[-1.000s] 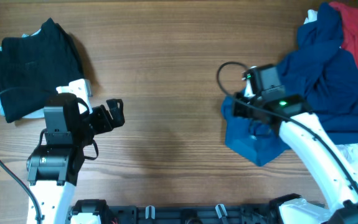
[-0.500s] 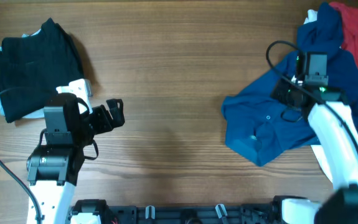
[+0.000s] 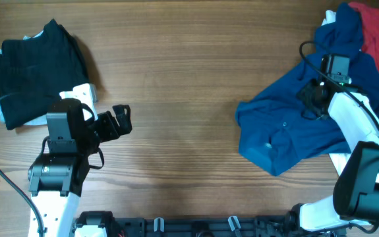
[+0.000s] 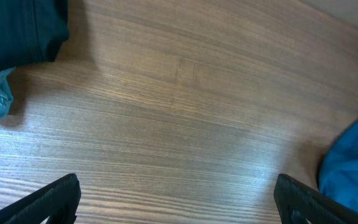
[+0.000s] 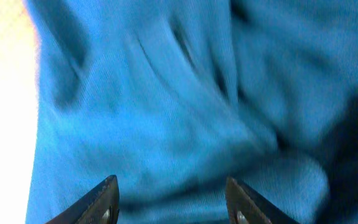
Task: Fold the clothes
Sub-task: 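Drag the blue shirt left onto the table center with the right gripper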
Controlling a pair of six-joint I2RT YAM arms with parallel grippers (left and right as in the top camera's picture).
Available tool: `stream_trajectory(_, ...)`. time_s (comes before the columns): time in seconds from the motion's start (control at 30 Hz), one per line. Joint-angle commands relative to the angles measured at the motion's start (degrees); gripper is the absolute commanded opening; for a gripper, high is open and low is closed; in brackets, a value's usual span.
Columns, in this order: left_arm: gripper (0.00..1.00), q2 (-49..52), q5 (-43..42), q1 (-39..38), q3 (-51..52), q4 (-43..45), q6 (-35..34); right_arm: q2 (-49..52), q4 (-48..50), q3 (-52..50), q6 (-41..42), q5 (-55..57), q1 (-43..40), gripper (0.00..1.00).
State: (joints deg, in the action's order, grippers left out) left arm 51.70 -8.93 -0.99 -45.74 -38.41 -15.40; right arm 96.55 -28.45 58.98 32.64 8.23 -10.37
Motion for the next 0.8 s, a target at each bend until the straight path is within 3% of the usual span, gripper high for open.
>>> stream_trajectory(0.0, 1.00, 0.07, -0.66, 0.37, -0.96, 0.15, -0.04, 0.66, 4.26, 0.20, -8.66, 3.56, -1.49, 0.55)
stream_trajectory(0.2, 1.00, 0.07, -0.68, 0.37, -0.96, 0.15, -0.07, 1.88, 4.90, 0.20, -12.37, 3.63, -4.33, 0.56)
stream_trajectory(0.33, 1.00, 0.07, -0.68, 0.37, -0.96, 0.02, -0.04, 6.54, 7.85, 0.20, -21.75, -1.29, -6.01, 0.62)
stream_trajectory(0.63, 1.00, 0.07, -0.68, 0.37, -0.96, 0.02, -0.04, 9.62, 8.13, 0.22, -22.18, -6.82, -5.99, 0.54)
stream_trajectory(0.7, 1.00, 0.07, -0.66, 0.37, -0.96, 0.02, -0.04, 9.62, 7.89, 0.22, -22.16, -6.84, -5.99, 0.41)
stream_trajectory(0.73, 1.00, 0.07, -0.66, 0.37, -0.96, 0.02, -0.04, 9.62, 7.82, 0.22, -22.16, -6.82, -5.99, 0.19)
stream_trajectory(0.77, 1.00, 0.07, -0.66, 0.37, -0.96, 0.02, -0.04, 9.62, 7.61, 0.22, -22.14, -6.84, -5.99, 0.04)
